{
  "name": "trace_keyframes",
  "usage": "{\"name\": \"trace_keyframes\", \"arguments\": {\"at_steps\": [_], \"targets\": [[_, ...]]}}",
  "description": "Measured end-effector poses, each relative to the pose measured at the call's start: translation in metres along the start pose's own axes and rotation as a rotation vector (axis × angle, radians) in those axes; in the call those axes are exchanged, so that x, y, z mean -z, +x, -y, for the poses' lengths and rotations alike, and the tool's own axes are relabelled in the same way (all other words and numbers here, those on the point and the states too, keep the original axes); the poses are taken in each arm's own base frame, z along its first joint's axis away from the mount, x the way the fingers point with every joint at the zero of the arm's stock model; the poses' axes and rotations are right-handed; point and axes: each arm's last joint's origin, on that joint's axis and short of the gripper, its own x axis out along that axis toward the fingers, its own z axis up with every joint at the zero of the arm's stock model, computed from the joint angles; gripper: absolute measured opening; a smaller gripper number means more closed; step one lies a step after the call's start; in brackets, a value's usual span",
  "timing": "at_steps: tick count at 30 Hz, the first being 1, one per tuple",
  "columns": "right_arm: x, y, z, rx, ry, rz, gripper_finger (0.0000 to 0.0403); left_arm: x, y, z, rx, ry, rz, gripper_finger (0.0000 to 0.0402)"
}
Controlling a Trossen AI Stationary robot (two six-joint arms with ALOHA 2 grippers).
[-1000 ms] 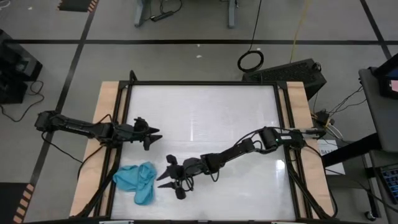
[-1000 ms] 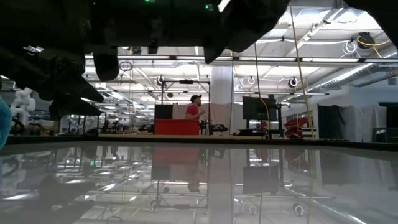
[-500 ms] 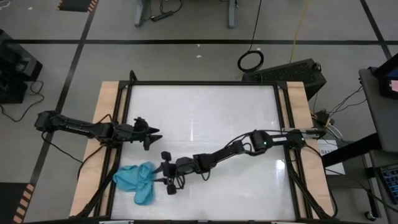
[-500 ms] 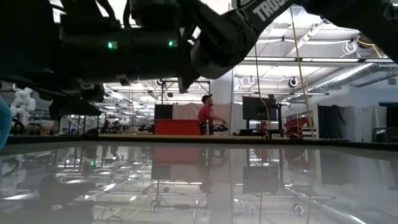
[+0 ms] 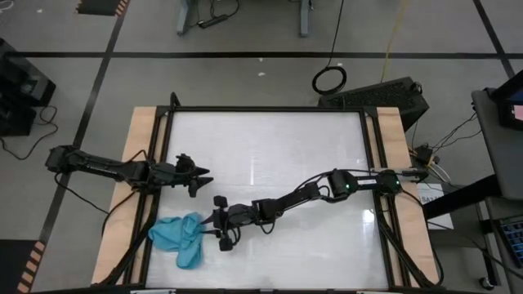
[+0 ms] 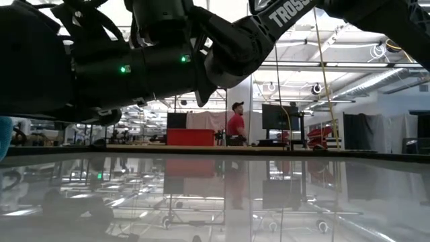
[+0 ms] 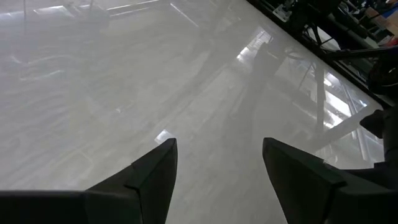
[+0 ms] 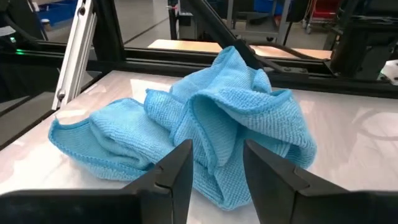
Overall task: Roll towel
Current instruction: Roll the blue microfiber towel
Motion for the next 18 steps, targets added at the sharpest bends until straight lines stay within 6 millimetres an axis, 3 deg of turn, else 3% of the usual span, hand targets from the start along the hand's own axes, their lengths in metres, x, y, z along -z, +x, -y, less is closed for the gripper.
{"name": "trace_keyframes", "arguments": {"at_steps": [18], "targets": [[-0.0033, 0.001, 0.0, -0.005, 0.037, 0.085, 0.0132, -0.0001, 0.0, 0.0001, 0.0, 0.0, 0.001, 0.0242]]}}
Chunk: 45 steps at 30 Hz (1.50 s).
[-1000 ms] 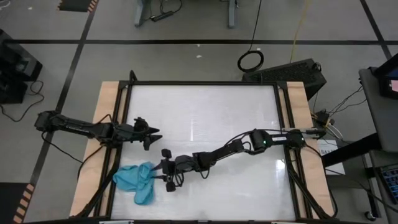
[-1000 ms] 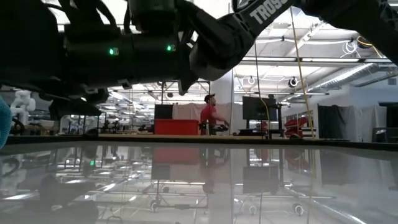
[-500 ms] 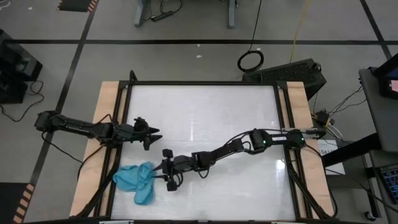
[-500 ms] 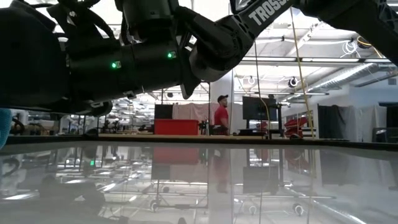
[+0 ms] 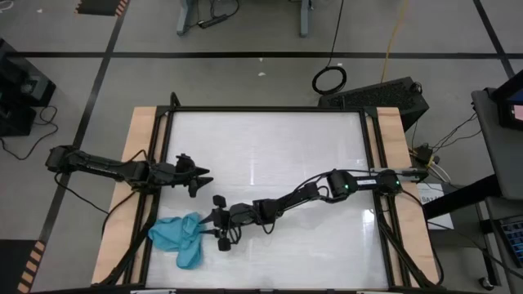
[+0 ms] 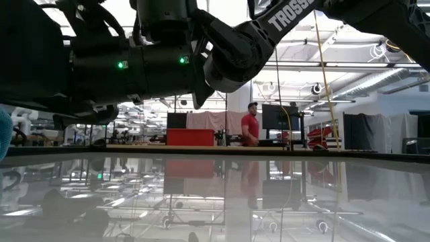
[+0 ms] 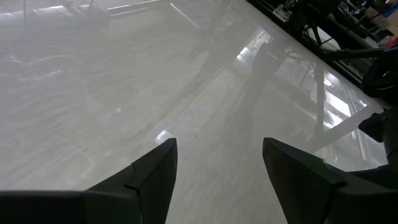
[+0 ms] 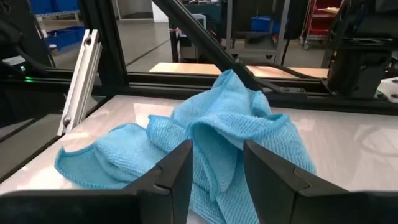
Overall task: Roll towel
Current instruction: Roll the blue microfiber towel
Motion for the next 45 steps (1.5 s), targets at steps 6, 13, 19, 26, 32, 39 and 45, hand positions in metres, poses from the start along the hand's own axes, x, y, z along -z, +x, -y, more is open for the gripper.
{"name": "trace_keyframes", "arguments": {"at_steps": [6, 13, 19, 26, 32, 39, 45], "targets": [[0.002, 0.0, 0.0, 0.002, -0.002, -0.025, 0.0132, 0.0, 0.0, 0.0, 0.0, 0.0, 0.0, 0.0242], [0.009, 0.0, 0.004, 0.044, -0.028, -0.091, 0.0132, 0.0, 0.0, 0.0, 0.0, 0.0, 0.0, 0.0242], [0.009, 0.0, 0.002, -0.003, -0.054, -0.091, 0.0132, 0.0, 0.0, 0.0, 0.0, 0.0, 0.0, 0.0242], [0.036, 0.023, -0.004, -0.033, -0.057, -0.092, 0.0132, 0.0, 0.0, 0.0, -0.002, 0.001, -0.002, 0.0242], [0.035, 0.046, -0.009, 0.024, -0.07, -0.104, 0.0132, 0.0, 0.0, 0.0, -0.002, 0.001, -0.003, 0.0242], [0.033, 0.046, -0.009, 0.039, -0.094, -0.135, 0.0086, 0.0, 0.0, 0.0, -0.003, 0.001, -0.003, 0.0242], [0.032, 0.045, -0.009, 0.041, -0.098, -0.175, 0.0009, 0.0, 0.0, 0.0, -0.003, 0.001, -0.003, 0.0242]]}}
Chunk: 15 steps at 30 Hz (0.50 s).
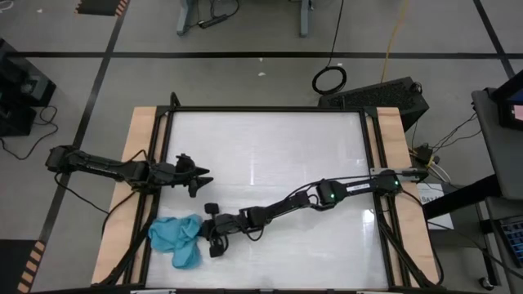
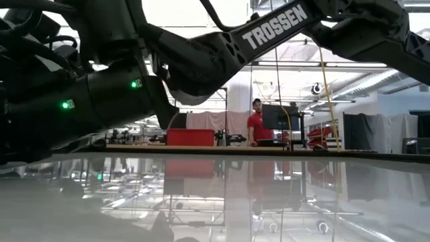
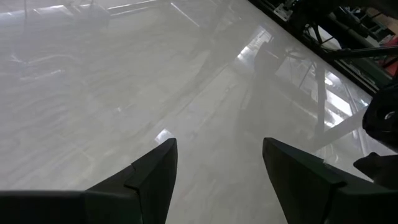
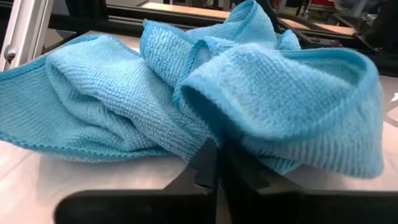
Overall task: Roll towel
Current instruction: Roll the blue microfiber towel
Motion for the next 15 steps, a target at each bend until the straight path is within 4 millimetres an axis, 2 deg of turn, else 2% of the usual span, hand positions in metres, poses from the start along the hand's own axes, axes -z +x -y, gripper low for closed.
{"name": "trace_keyframes", "arguments": {"at_steps": [4, 7, 10, 15], "targets": [[-0.007, -0.005, -0.003, -0.008, -0.015, -0.055, 0.0003, 0.0, 0.0, 0.0, 0.0, 0.0, 0.0, 0.0242], [-0.023, -0.014, -0.008, -0.019, -0.063, -0.128, 0.0002, 0.0, 0.0, 0.0, 0.0, 0.0, 0.0, 0.0242], [-0.05, -0.031, -0.015, -0.016, -0.13, -0.194, 0.0001, 0.0, 0.0, 0.0, 0.0, 0.0, 0.0, 0.0242], [-0.104, -0.074, -0.023, 0.021, -0.238, -0.314, 0.0001, 0.0, 0.0, 0.0, 0.0, 0.0, -0.001, 0.0242]]}}
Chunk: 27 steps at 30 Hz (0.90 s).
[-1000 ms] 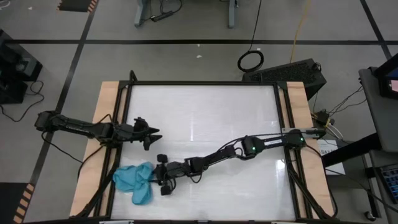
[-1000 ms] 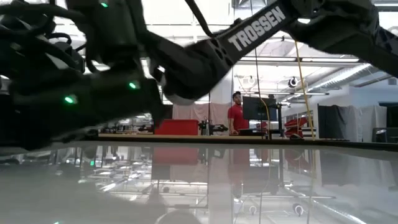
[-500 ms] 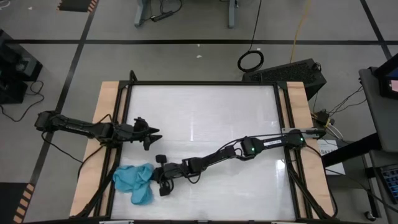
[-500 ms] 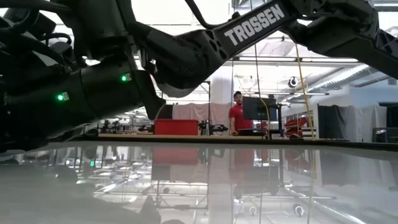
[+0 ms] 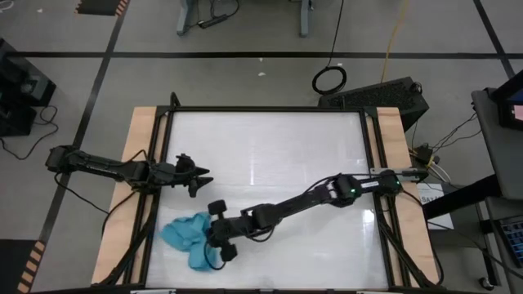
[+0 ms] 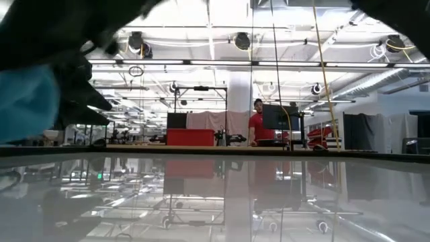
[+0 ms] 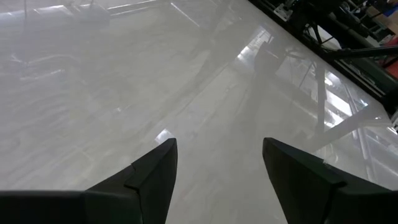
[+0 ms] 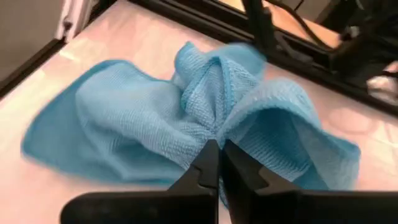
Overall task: Roll towel
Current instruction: Roll the blue microfiber towel
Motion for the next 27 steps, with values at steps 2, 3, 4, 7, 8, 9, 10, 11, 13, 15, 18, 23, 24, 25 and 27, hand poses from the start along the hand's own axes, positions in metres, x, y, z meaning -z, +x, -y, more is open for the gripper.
{"name": "trace_keyframes", "arguments": {"at_steps": [2, 3, 4, 7, 8, 9, 10, 11, 13, 15, 18, 23, 24, 25, 27], "targets": [[-0.008, -0.021, 0.001, 0.006, -0.026, -0.068, 0.0001, 0.0, 0.0, 0.0, 0.0, 0.0, 0.001, 0.0242], [-0.009, -0.03, 0.002, 0.009, -0.037, -0.112, 0.0001, 0.0, 0.0, 0.0, 0.0, 0.0, 0.0, 0.0242], [-0.011, -0.04, 0.003, 0.011, -0.042, -0.143, 0.0001, 0.0, 0.0, 0.0, 0.0, 0.0, 0.0, 0.0242], [-0.016, -0.066, 0.005, -0.008, -0.039, -0.235, 0.0, 0.0, 0.0, 0.0, 0.0, 0.0, 0.0, 0.0242], [-0.017, -0.073, 0.006, -0.012, -0.035, -0.257, 0.0, 0.0, 0.0, 0.0, 0.0, 0.0, 0.0, 0.0242], [-0.016, -0.078, 0.006, -0.018, -0.037, -0.294, 0.0, 0.0, 0.0, 0.0, 0.0, 0.0, 0.001, 0.0242], [-0.013, -0.082, 0.005, -0.023, -0.036, -0.332, 0.0, 0.0, 0.0, 0.0, 0.0, 0.0, 0.001, 0.0242], [-0.011, -0.085, 0.005, -0.027, -0.032, -0.364, 0.0, 0.0, 0.0, 0.0, 0.0, 0.0, 0.0, 0.0242], [-0.005, -0.088, 0.003, -0.033, -0.026, -0.43, 0.0, 0.0, 0.0, 0.0, 0.0, 0.0, 0.001, 0.0242], [0.001, -0.09, 0.002, -0.035, -0.021, -0.495, 0.0, 0.0, 0.0, 0.0, 0.0, 0.0, 0.001, 0.0242], [0.007, -0.095, -0.001, -0.035, -0.004, -0.577, 0.0, 0.0, 0.0, 0.0, 0.0, 0.0, 0.0, 0.0242], [0.014, -0.105, -0.01, 0.032, -0.023, -0.686, 0.0, 0.0, 0.0, 0.0, 0.0, 0.0, 0.0, 0.0242], [0.015, -0.108, -0.012, 0.047, -0.031, -0.708, 0.0, 0.0, 0.0, 0.0, 0.001, -0.006, 0.002, 0.0242], [0.016, -0.113, -0.014, 0.056, -0.035, -0.732, 0.0, 0.0, 0.0, 0.0, 0.004, -0.032, 0.005, 0.0242], [0.016, -0.12, -0.017, 0.083, -0.038, -0.763, 0.0, -0.002, 0.0, 0.002, 0.018, -0.123, 0.019, 0.0242]]}}
